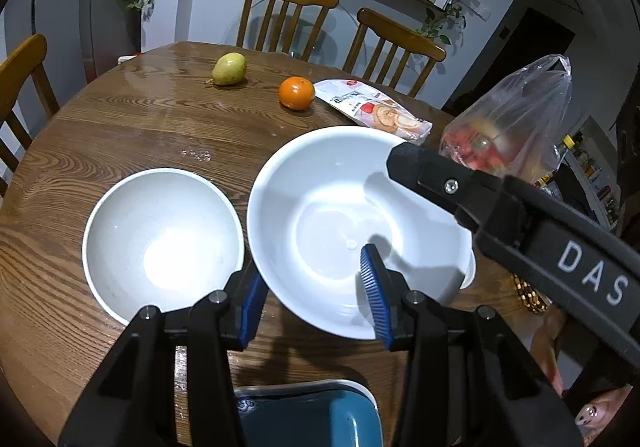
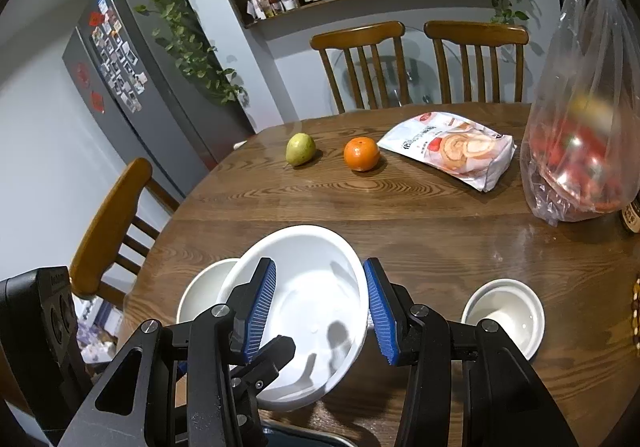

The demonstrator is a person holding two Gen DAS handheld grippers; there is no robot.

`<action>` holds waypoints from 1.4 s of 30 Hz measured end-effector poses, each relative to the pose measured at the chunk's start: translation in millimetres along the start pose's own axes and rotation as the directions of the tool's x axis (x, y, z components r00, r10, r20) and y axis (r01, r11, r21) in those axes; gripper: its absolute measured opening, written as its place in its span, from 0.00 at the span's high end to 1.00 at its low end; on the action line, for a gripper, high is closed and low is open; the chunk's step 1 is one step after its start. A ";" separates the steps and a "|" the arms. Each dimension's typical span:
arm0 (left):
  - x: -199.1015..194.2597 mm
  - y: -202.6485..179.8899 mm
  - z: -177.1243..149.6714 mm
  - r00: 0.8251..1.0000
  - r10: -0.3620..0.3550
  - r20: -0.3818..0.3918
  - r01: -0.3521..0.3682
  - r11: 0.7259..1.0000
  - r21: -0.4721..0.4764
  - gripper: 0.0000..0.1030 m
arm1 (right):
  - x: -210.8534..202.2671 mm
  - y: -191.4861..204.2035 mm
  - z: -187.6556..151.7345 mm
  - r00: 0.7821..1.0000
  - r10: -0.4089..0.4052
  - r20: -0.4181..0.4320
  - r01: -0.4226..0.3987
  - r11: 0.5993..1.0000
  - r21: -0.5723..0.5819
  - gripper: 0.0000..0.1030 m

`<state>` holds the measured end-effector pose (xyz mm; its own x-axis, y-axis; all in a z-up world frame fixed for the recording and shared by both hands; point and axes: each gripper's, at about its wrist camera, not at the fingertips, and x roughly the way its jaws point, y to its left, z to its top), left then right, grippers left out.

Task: Organize plates and bowls
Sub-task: 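Lift the white bowl and carry it over the larger white bowl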

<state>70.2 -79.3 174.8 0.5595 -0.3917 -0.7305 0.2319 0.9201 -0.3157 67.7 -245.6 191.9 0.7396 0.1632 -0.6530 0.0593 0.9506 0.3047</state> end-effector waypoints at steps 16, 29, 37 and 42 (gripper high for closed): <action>-15.0 27.8 5.0 0.997 0.062 0.046 -0.060 0.997 -0.043 0.58 | 15.3 26.3 -1.1 0.999 0.048 -0.001 -0.048 0.999 -0.015 0.53; -23.4 80.9 5.0 0.983 0.161 0.083 -0.151 0.981 -0.120 0.58 | 58.2 78.1 -5.5 0.995 0.080 -0.060 -0.087 0.987 -0.134 0.53; -12.3 97.4 0.6 0.974 0.219 0.062 -0.210 0.969 -0.128 0.58 | 88.8 88.0 -14.9 0.992 0.077 -0.101 -0.094 0.980 -0.173 0.53; 1.5 106.8 -0.4 0.970 0.243 0.020 -0.238 0.962 -0.135 0.58 | 106.3 87.9 -19.7 0.988 0.073 -0.139 -0.097 0.980 -0.176 0.53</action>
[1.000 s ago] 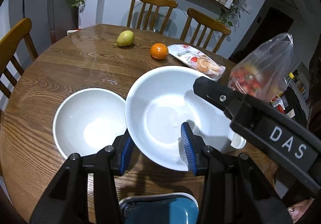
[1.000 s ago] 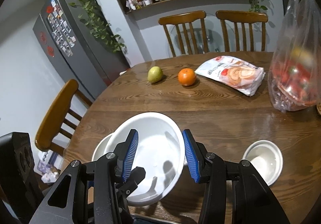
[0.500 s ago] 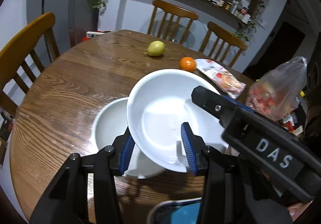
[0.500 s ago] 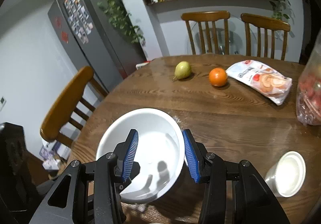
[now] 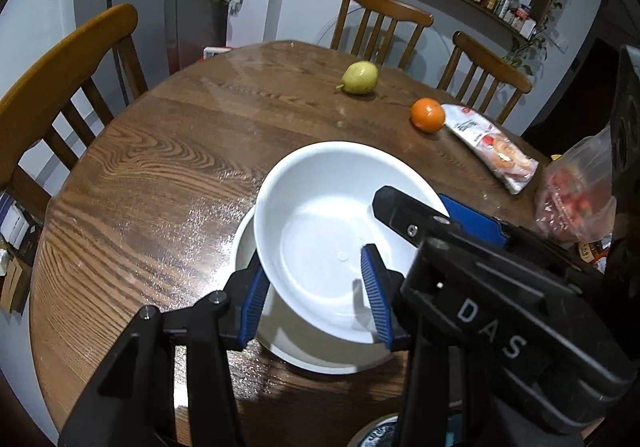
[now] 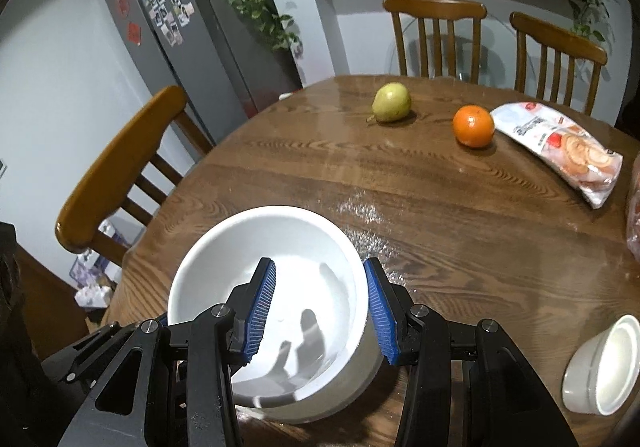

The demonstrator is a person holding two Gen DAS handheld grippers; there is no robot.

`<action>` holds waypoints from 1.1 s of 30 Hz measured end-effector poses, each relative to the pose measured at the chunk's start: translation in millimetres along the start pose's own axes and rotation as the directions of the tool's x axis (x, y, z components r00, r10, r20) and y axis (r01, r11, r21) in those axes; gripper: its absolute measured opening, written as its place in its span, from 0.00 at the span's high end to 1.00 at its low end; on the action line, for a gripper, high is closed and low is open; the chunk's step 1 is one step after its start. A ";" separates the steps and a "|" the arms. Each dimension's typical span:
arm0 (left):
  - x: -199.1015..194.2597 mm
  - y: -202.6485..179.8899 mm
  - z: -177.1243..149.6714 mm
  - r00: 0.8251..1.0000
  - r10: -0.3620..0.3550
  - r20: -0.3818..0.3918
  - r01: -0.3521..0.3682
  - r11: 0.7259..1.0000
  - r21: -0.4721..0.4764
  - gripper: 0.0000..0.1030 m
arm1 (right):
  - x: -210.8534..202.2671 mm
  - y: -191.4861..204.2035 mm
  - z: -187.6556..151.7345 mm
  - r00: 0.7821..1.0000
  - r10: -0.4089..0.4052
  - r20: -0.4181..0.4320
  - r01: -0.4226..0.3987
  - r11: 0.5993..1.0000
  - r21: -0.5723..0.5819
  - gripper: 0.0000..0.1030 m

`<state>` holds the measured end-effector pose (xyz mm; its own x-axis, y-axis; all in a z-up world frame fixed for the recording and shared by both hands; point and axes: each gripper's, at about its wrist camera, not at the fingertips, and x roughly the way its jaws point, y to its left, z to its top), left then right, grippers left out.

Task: Organize plates and bowls
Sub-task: 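Lift the white bowl and carry it over the larger white bowl, then lower the held white bowl into the larger white bowl and release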

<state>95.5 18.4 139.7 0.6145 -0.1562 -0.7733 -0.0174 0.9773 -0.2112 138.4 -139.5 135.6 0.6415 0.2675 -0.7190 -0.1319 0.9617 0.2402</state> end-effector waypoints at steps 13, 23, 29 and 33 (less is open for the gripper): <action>20.2 6.0 -5.3 0.997 0.026 -0.078 -0.026 1.000 -0.007 0.58 | 22.0 3.6 -6.8 0.998 -0.003 -0.066 0.003 1.000 -0.002 0.53; 25.5 3.1 -6.8 0.997 0.019 -0.080 -0.019 1.000 0.002 0.57 | 25.7 4.3 -8.0 0.997 -0.045 -0.068 0.045 0.999 -0.012 0.53; 26.7 0.6 -8.6 0.996 0.017 -0.083 -0.016 1.000 0.010 0.57 | 24.6 6.3 -9.4 0.996 -0.075 -0.056 0.074 0.997 -0.024 0.53; 31.9 -1.7 -10.4 0.995 0.011 -0.100 -0.009 1.000 0.015 0.57 | 24.7 8.9 -11.1 0.992 -0.114 -0.045 0.112 0.993 -0.042 0.53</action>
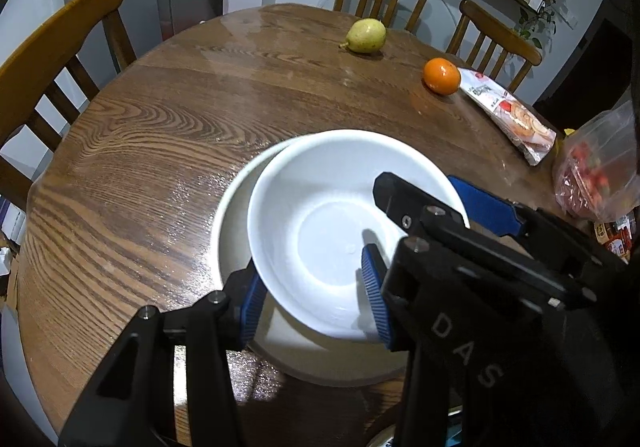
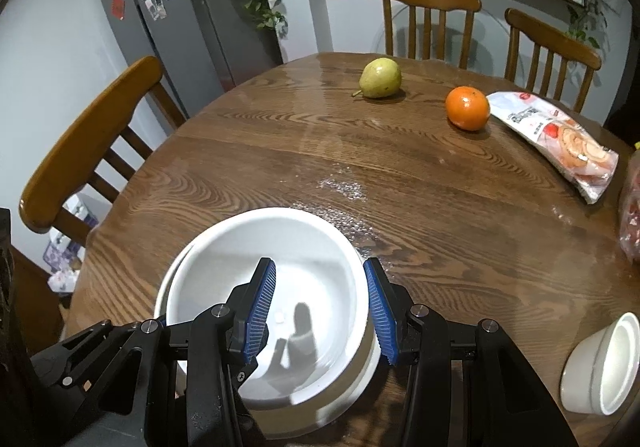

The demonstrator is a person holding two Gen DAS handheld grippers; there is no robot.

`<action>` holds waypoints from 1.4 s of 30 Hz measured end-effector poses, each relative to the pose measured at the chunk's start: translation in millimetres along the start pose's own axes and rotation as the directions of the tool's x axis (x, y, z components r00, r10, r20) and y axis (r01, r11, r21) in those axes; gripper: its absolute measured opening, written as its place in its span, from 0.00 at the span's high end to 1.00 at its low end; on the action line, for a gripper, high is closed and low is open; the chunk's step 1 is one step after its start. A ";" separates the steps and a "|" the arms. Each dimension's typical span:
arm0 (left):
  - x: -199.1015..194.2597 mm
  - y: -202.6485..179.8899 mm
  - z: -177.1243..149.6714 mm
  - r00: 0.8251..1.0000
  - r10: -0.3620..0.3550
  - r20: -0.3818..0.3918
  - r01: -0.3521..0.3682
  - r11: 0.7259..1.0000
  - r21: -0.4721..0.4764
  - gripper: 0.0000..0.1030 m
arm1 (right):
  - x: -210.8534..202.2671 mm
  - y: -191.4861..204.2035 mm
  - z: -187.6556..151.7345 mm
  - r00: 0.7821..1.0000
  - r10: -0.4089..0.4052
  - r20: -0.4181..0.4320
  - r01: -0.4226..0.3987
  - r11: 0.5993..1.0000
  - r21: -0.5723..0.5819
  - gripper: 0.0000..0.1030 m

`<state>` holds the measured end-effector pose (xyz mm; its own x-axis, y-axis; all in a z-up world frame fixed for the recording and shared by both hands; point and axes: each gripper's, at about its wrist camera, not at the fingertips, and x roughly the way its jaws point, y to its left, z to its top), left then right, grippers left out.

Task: Organize plates and bowls
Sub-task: 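Lower the held white bowl into the larger white bowl and release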

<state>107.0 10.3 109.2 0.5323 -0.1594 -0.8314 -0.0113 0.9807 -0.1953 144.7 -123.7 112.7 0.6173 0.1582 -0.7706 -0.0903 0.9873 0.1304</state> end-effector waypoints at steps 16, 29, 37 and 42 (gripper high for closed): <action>-0.9 -0.4 -0.3 1.000 -0.004 0.004 0.004 1.000 -0.001 0.52 | 0.8 -3.3 -0.9 1.000 -0.026 0.001 0.026 1.000 -0.002 0.53; -3.8 -1.9 0.8 1.000 -0.027 0.011 0.027 1.000 -0.001 0.42 | -1.5 -5.6 -1.5 0.999 -0.040 0.000 0.040 0.999 0.001 0.46; -14.3 1.0 1.2 0.998 -0.038 0.050 0.039 0.999 -0.019 0.32 | -10.5 -8.0 -0.5 0.999 -0.050 0.020 0.049 0.999 0.014 0.44; -20.5 6.4 3.5 0.995 -0.056 0.077 0.060 0.997 -0.045 0.27 | -24.2 -10.5 1.8 0.997 -0.056 0.053 0.055 0.998 0.026 0.29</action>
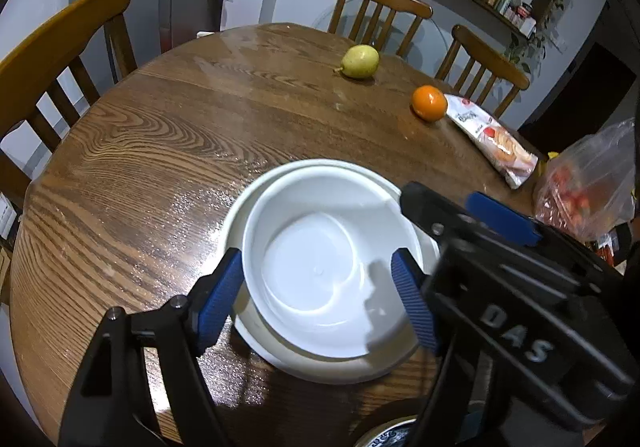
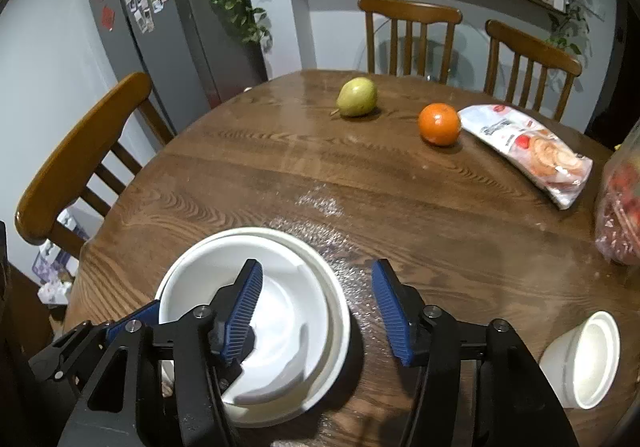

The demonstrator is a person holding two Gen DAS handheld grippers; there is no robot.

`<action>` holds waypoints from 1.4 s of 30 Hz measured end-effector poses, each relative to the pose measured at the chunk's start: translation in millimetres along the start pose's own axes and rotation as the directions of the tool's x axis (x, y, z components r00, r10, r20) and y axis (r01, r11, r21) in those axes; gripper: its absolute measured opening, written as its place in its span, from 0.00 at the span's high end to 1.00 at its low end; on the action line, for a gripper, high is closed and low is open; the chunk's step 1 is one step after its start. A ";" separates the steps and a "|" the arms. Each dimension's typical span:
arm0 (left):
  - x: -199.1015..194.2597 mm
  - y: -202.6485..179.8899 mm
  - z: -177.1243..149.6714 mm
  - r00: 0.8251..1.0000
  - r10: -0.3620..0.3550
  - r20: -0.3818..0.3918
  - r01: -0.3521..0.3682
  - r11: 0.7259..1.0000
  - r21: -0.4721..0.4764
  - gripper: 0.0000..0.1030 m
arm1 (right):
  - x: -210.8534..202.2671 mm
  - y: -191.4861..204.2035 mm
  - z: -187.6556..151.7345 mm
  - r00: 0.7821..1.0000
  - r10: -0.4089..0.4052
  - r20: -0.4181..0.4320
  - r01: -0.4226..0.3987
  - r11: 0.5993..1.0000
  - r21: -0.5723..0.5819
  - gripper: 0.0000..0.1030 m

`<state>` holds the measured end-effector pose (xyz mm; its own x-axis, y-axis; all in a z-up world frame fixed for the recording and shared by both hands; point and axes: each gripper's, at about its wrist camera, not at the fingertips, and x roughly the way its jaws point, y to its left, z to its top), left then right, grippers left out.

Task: Organize plates and bowls
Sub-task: 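Lower the held white bowl into the larger white bowl and release, then grasp the rim of the stacked white bowls with the right gripper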

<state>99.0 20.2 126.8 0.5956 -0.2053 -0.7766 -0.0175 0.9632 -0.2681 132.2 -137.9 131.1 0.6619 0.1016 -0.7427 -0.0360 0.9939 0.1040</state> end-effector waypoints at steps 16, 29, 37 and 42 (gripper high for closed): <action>-17.4 17.5 8.6 0.998 0.010 0.061 -0.006 0.997 -0.074 0.20 | -21.2 -16.7 6.3 0.998 0.062 0.024 -0.064 0.995 0.079 0.22; 21.5 11.2 1.3 0.994 0.054 -0.096 -0.056 0.998 -0.021 0.19 | 34.8 -24.7 -7.6 0.966 0.166 -0.197 -0.133 0.976 0.172 0.21; 22.8 12.7 0.1 0.992 0.048 -0.113 -0.050 0.999 -0.015 0.19 | 41.6 -25.1 -11.2 0.956 0.194 -0.221 -0.154 0.970 0.189 0.21; 14.9 13.9 2.6 0.996 0.037 -0.085 -0.039 0.999 -0.026 0.19 | 31.9 -26.2 -8.7 0.959 0.212 -0.190 -0.175 0.965 0.195 0.21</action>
<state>109.6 31.0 113.0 0.5238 -0.1838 -0.8318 -0.0616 0.9657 -0.2522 147.7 -160.4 98.9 0.4843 0.3164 -0.8157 -0.0047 0.9333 0.3592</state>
